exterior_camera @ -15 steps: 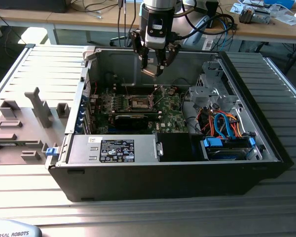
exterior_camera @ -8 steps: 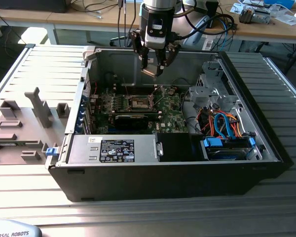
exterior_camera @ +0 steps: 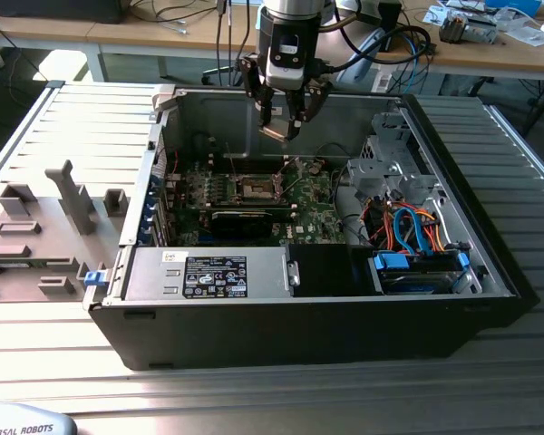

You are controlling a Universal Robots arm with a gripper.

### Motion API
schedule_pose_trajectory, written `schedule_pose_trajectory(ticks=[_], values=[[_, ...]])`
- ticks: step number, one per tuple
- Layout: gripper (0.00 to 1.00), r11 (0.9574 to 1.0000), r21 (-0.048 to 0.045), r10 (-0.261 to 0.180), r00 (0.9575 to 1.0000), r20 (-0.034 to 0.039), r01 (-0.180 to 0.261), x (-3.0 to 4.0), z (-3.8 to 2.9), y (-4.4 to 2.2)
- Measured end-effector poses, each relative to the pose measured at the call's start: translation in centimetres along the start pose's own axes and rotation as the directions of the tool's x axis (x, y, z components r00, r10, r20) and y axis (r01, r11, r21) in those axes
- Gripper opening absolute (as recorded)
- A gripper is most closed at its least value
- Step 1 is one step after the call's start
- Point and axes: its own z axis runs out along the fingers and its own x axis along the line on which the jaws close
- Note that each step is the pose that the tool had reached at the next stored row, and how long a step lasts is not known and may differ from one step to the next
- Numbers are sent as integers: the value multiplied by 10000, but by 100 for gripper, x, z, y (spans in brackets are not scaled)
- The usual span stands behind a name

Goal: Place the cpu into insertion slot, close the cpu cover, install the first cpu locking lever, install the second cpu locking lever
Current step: 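Place the cpu into insertion slot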

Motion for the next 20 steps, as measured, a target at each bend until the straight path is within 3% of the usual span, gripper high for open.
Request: schedule_pose_trajectory(ticks=[20], values=[[54,9998,-1,193,9998,1,-193,0,0,0]])
